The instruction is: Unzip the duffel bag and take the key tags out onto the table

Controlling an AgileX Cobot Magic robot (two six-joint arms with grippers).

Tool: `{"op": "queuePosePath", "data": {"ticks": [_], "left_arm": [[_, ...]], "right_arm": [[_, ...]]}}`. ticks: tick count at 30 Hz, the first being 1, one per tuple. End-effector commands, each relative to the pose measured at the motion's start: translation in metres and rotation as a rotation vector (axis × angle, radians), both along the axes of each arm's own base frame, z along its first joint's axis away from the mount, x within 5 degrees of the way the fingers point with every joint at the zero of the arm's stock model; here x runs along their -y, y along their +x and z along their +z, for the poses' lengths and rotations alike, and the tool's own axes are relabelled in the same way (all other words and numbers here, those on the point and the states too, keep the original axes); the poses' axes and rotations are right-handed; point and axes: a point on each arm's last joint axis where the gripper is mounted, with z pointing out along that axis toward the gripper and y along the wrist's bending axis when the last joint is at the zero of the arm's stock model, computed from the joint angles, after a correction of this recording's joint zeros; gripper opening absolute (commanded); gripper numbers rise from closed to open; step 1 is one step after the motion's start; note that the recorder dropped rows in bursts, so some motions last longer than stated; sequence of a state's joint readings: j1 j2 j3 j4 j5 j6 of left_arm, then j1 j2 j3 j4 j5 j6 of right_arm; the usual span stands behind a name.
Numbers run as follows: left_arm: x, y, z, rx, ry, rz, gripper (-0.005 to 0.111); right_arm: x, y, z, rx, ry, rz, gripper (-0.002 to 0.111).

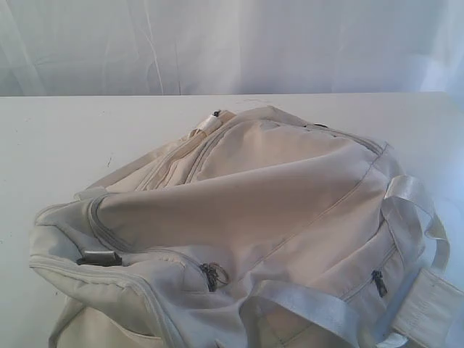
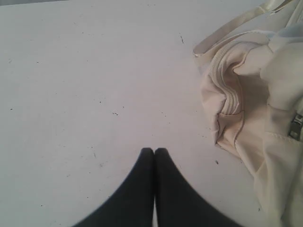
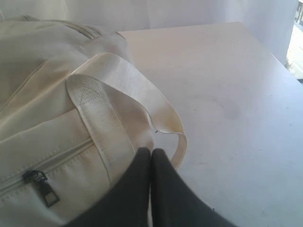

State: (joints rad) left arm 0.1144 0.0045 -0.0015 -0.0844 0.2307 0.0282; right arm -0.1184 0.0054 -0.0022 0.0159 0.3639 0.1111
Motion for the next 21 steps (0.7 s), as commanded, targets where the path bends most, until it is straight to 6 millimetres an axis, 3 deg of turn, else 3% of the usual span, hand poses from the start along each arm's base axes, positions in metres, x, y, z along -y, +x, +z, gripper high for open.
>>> {"op": "queuePosePath", "data": {"ticks": [1, 16, 21], "left_arm": [[0.0000, -0.0002, -0.0004, 0.002, -0.004, 0.003, 0.000], [0.0000, -0.0002, -0.0004, 0.002, -0.004, 0.003, 0.000], [-0.0021, 0.0013, 0.0046, 0.052, 0.123, -0.016, 0.000]], "right_arm": [[0.0003, -0.0001, 0.0002, 0.009, -0.012, -0.001, 0.001], [0.0003, -0.0001, 0.0002, 0.009, -0.012, -0.001, 0.001], [0.0003, -0.0001, 0.0002, 0.009, -0.012, -0.001, 0.001]]}}
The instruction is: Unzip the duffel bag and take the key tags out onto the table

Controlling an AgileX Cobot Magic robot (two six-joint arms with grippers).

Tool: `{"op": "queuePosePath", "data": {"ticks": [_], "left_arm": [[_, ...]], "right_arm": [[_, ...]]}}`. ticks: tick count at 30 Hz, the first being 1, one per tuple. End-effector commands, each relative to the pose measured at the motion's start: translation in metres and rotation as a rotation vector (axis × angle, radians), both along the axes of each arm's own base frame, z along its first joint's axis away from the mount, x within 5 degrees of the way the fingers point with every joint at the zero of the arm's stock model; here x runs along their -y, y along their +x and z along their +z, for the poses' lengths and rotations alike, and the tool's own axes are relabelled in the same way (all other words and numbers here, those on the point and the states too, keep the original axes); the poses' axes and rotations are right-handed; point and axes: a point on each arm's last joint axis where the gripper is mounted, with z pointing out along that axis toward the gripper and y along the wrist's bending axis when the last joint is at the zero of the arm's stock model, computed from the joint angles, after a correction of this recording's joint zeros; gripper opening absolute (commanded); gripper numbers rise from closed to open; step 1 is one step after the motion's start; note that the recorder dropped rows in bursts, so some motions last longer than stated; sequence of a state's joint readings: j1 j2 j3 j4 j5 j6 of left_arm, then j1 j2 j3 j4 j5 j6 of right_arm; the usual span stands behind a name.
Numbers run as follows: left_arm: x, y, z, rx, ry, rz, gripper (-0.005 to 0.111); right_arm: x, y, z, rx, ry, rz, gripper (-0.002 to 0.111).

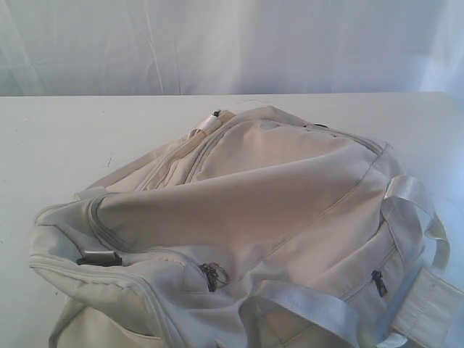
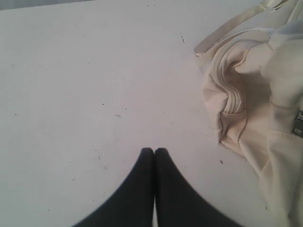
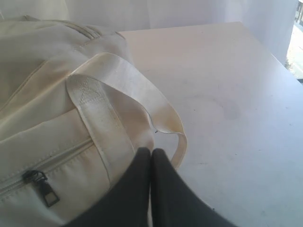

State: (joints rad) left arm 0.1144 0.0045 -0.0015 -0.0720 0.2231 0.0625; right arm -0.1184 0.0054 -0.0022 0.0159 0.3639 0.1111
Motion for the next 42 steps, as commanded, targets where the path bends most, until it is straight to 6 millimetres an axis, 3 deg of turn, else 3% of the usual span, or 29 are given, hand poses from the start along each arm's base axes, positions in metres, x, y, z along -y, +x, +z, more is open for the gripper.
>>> {"op": "queuePosePath", "data": {"ticks": [1, 11, 29, 38, 42], "left_arm": [[-0.002, 0.002, 0.006, 0.064, 0.096, -0.009, 0.000], [-0.003, 0.004, 0.015, 0.173, 0.104, 0.010, 0.000], [-0.009, -0.003, 0.067, 0.746, 0.162, 0.105, 0.000], [-0.010, -0.021, 0.093, 1.125, -0.121, 0.095, 0.000], [-0.010, -0.022, 0.094, 1.138, -0.113, 0.096, 0.000]], "right_arm": [[0.000, 0.000, 0.000, 0.009, -0.012, -0.001, 0.001], [0.000, 0.000, 0.000, 0.009, -0.012, -0.001, 0.001], [0.000, 0.000, 0.000, 0.009, -0.012, -0.001, 0.001], [0.000, 0.000, 0.000, 0.009, -0.012, -0.001, 0.001], [0.000, 0.000, 0.000, 0.009, -0.012, -0.001, 0.001]]}}
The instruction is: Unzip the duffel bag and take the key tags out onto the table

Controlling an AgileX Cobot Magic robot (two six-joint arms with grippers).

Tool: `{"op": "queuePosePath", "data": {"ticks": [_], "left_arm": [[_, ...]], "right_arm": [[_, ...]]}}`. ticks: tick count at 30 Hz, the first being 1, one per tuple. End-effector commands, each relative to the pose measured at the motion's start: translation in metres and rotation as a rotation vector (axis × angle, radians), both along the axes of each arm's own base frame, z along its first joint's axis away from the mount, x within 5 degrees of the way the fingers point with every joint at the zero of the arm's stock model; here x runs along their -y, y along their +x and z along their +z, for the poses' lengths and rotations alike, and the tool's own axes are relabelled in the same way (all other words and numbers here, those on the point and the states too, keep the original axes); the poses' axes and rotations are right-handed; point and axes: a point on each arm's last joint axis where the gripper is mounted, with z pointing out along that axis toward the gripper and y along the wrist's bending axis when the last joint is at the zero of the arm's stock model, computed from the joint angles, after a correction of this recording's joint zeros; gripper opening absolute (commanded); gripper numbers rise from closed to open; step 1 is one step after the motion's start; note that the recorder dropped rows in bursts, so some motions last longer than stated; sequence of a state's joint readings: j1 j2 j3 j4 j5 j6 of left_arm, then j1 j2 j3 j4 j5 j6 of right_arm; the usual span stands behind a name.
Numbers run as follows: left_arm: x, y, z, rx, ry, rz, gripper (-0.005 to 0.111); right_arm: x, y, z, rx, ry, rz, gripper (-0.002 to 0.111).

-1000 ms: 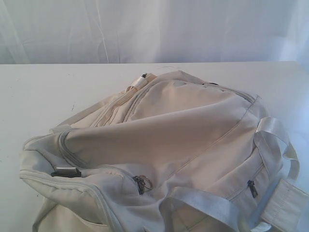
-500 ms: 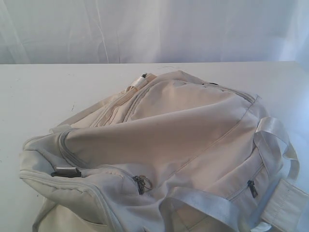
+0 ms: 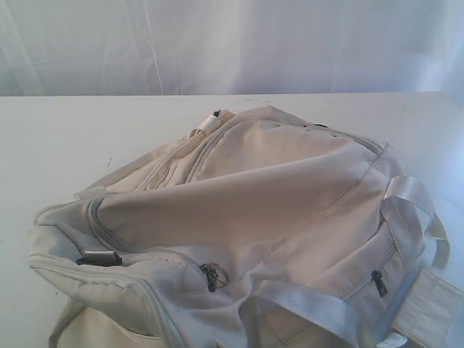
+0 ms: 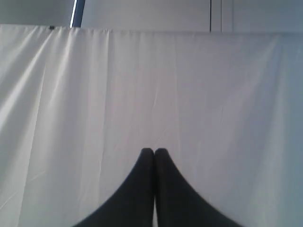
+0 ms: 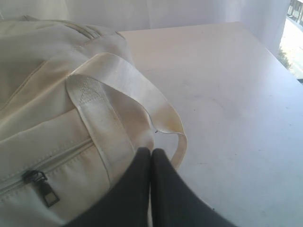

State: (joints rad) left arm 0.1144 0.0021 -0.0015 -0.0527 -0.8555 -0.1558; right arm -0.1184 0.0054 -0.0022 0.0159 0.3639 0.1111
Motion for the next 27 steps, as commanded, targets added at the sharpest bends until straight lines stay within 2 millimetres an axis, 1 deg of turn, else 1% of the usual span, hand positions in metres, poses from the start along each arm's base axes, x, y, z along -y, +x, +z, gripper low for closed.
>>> {"op": "queuePosePath", "data": {"ticks": [1, 5, 8, 10, 12, 14, 15, 17, 18, 20, 21, 23, 25, 27], "left_arm": [[0.000, -0.002, 0.002, 0.038, -0.015, -0.012, 0.000], [0.000, 0.001, -0.001, -0.004, -0.041, -0.041, 0.000], [0.001, 0.001, -0.002, 0.006, -0.112, -0.105, 0.000], [0.001, 0.000, 0.006, 0.021, -0.154, -0.152, 0.000], [0.003, 0.000, 0.015, -0.006, -0.195, -0.202, 0.000], [0.007, 0.001, 0.021, -0.091, -0.221, -0.257, 0.000], [0.010, 0.003, 0.023, -0.173, -0.215, -0.270, 0.000], [0.010, 0.004, 0.024, -0.336, -0.166, -0.208, 0.000], [0.008, 0.004, 0.025, -0.375, -0.148, -0.172, 0.000], [0.008, 0.002, 0.028, -0.375, -0.167, -0.182, 0.000], [0.011, 0.002, 0.030, -0.364, -0.149, -0.208, 0.000], [0.020, 0.004, 0.031, -0.376, -0.058, -0.268, 0.000], [0.029, 0.008, 0.028, -0.430, 0.012, -0.353, 0.000], [0.032, 0.012, 0.023, -0.501, 0.036, -0.395, 0.000]], "right_arm": [[0.000, 0.000, 0.000, 0.009, -0.012, -0.001, 0.001], [0.000, 0.000, 0.000, 0.009, -0.012, -0.001, 0.001], [0.000, 0.000, 0.000, 0.011, -0.012, -0.001, 0.001], [0.001, 0.000, 0.002, 0.025, -0.021, -0.002, 0.001], [0.001, 0.001, 0.005, 0.064, -0.025, -0.002, 0.001], [0.001, 0.002, 0.012, 0.143, -0.035, -0.003, 0.001], [0.001, 0.003, 0.017, 0.200, -0.041, -0.003, 0.001], [0.001, 0.003, 0.029, 0.330, -0.057, -0.004, 0.001], [0.001, 0.003, 0.035, 0.387, -0.063, -0.005, 0.001], [0.001, 0.001, 0.046, 0.516, -0.079, -0.006, 0.001], [0.000, -0.001, 0.050, 0.560, -0.084, -0.006, 0.001], [0.000, -0.003, 0.057, 0.644, -0.094, -0.007, 0.001], [0.000, -0.005, 0.062, 0.701, -0.100, -0.008, 0.001], [0.000, -0.006, 0.065, 0.738, -0.105, -0.008, 0.001]]}}
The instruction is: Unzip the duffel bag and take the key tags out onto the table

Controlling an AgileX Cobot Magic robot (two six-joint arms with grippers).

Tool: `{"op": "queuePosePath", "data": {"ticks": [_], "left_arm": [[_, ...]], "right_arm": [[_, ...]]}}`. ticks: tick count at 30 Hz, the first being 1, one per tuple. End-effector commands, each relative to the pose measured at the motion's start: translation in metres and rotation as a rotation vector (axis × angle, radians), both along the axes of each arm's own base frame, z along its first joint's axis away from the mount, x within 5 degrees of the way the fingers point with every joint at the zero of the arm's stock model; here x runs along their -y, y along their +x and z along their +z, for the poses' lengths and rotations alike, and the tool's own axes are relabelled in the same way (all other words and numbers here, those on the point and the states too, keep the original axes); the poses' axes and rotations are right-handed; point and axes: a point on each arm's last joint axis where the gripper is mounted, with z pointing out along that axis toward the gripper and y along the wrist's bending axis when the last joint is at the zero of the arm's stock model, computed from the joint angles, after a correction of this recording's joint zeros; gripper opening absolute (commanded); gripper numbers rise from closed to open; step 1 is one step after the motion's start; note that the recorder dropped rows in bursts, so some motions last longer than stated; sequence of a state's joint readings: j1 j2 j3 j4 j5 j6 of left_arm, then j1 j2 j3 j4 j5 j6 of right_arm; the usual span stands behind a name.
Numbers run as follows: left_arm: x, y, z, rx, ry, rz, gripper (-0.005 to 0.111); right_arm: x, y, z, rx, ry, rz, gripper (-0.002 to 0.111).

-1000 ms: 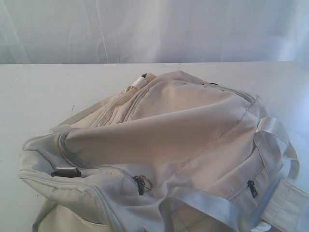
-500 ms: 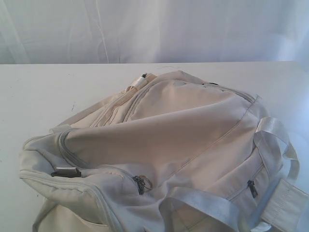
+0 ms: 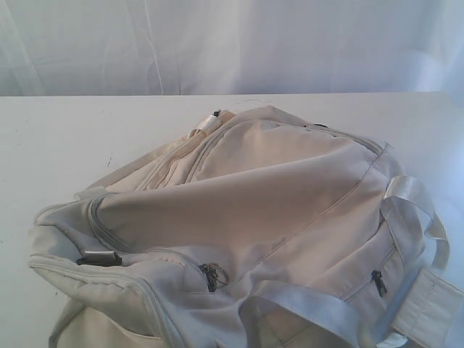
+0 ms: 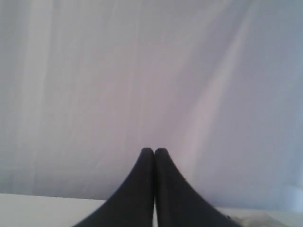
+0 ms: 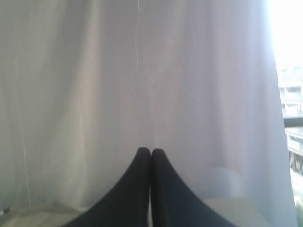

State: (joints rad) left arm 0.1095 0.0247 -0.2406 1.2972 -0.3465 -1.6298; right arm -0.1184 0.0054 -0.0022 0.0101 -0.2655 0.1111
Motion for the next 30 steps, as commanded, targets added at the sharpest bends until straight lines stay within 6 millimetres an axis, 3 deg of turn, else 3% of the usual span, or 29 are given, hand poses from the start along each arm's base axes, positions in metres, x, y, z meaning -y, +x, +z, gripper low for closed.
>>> {"op": "queuePosePath", "data": {"ticks": [1, 3, 7, 10, 14, 17, 20, 22, 24, 28, 30], "left_arm": [[0.013, 0.009, -0.008, -0.134, 0.069, -0.165, 0.000], [0.016, 0.014, -0.012, -0.189, -0.001, -0.220, 0.000], [0.032, 0.026, -0.013, -0.319, 0.022, -0.425, 0.000], [0.034, 0.042, -0.010, -0.390, 0.036, -0.452, 0.000], [0.018, 0.071, 0.003, -0.392, 0.235, -0.240, 0.000], [-0.007, 0.090, 0.018, -0.394, 0.459, 0.060, 0.000], [-0.036, 0.100, 0.025, -0.467, 0.486, 0.373, 0.000], [-0.045, 0.107, 0.018, -0.542, 0.556, 0.467, 0.000], [-0.045, 0.113, 0.003, -0.650, 0.595, 0.445, 0.000], [-0.040, 0.120, -0.031, -0.980, 0.516, 0.331, 0.000], [-0.022, 0.121, -0.035, -1.157, 0.563, 0.137, 0.000]], "right_arm": [[-0.001, -0.005, 0.010, 0.130, -0.027, -0.003, 0.001], [-0.001, -0.006, 0.011, 0.144, -0.029, -0.003, 0.001], [-0.001, -0.008, 0.015, 0.193, -0.035, -0.003, 0.001], [-0.001, -0.010, 0.019, 0.241, -0.033, -0.004, 0.001], [-0.001, -0.011, 0.020, 0.271, 0.050, 0.041, 0.001], [-0.001, -0.011, 0.019, 0.272, 0.186, 0.110, 0.001], [-0.001, -0.007, 0.014, 0.213, 0.244, 0.125, 0.001], [0.000, -0.001, 0.002, 0.066, 0.322, 0.125, 0.000], [0.000, 0.001, -0.001, -0.061, 0.359, 0.108, 0.000], [0.000, 0.002, 0.013, -0.151, 0.375, 0.097, 0.000], [0.000, 0.005, 0.025, -0.194, 0.373, 0.093, 0.000]]}}
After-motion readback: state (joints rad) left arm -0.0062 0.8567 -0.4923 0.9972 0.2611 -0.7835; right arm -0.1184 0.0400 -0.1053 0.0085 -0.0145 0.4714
